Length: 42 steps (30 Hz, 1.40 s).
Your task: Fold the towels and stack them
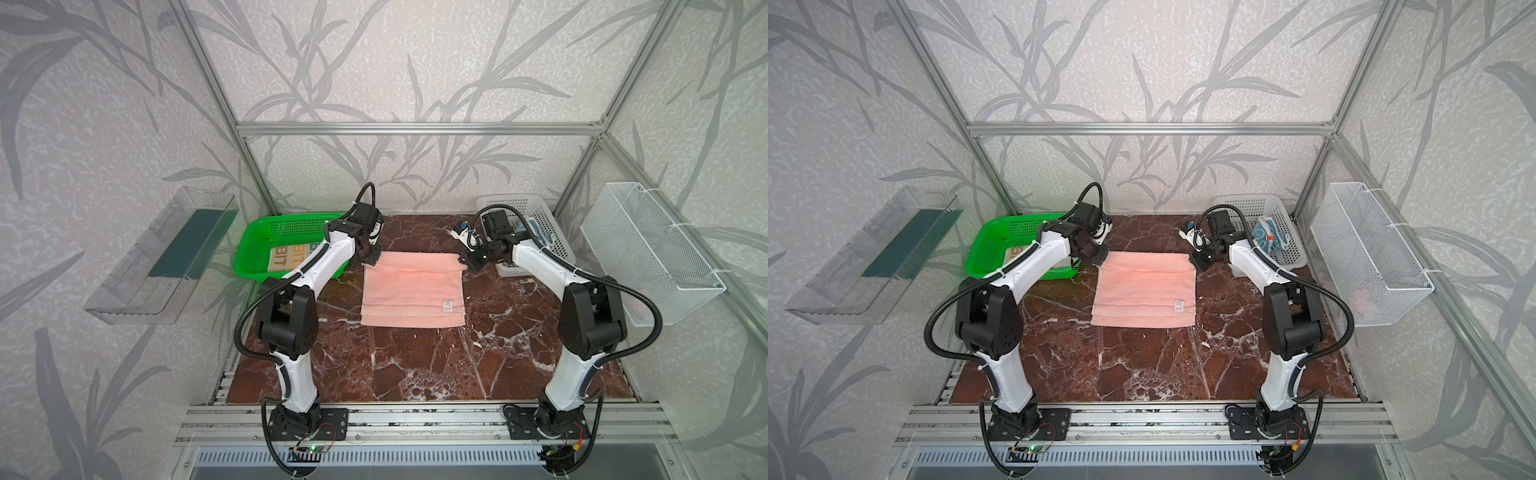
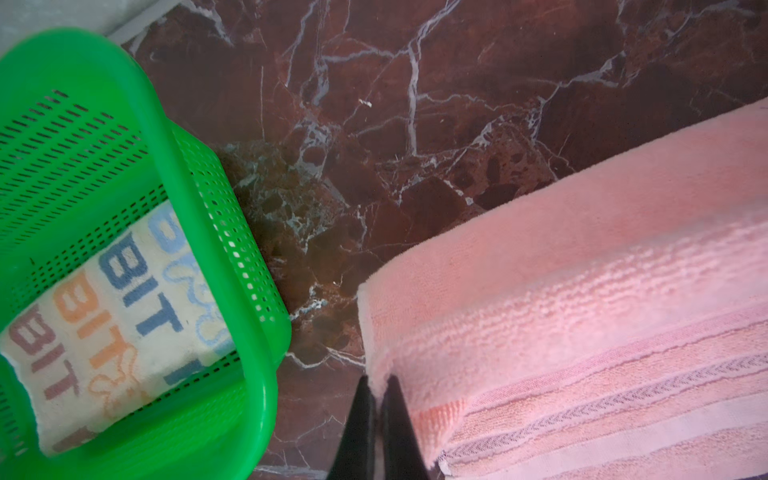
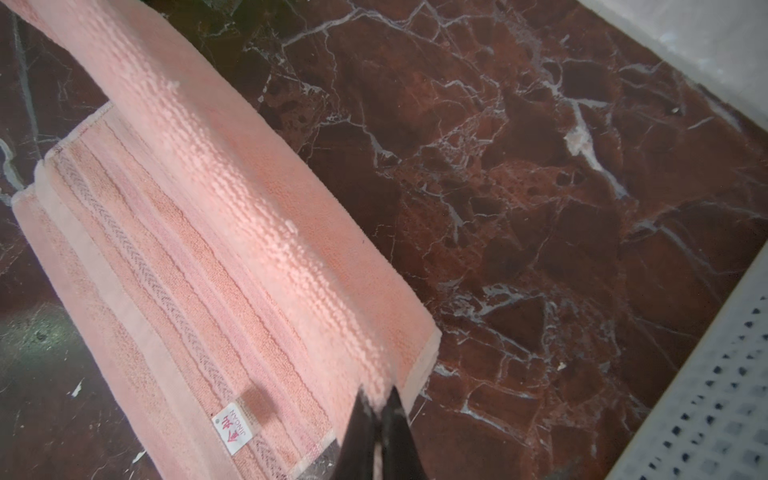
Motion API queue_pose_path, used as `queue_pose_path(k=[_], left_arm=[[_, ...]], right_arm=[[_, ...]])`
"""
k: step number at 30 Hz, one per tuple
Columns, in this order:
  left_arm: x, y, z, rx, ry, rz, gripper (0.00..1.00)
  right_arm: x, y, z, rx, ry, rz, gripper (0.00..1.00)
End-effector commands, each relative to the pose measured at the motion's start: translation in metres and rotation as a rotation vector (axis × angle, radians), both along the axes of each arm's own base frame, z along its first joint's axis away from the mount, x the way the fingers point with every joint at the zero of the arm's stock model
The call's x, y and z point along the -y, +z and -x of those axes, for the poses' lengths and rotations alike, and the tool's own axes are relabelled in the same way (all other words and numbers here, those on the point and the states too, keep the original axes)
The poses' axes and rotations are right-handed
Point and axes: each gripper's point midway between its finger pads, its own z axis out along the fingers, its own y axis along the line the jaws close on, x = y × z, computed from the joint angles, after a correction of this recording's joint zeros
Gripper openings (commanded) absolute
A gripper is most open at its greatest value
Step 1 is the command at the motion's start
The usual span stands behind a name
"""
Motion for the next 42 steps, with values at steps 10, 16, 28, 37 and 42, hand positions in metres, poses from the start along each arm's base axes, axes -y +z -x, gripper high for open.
queue_pose_path(k=[10, 16, 28, 37, 42], left_arm=[[0.003, -0.013, 0.051, -0.056, 0.029, 0.031, 0.0], [0.001, -0.015, 0.062, -0.058, 0.048, 0.012, 0.0], [-0.013, -0.013, 0.053, 0.101, 0.119, -0.026, 0.0], [-0.015, -0.03, 0.062, 0.133, 0.115, -0.022, 0.0], [-0.011, -0.037, 0.071, 0.108, 0.097, -0.023, 0.0]], right_arm=[[-0.001, -0.012, 0.073, -0.203, -0.025, -0.02, 0.0], [0.001, -0.009, 0.098, -0.219, -0.038, -0.008, 0.0], [-0.012, -0.005, 0.124, -0.177, 0.019, -0.048, 0.0], [-0.015, -0.031, 0.147, -0.246, 0.056, 0.022, 0.0], [-0.014, -0.042, 0.155, -0.286, 0.056, 0.058, 0.0]])
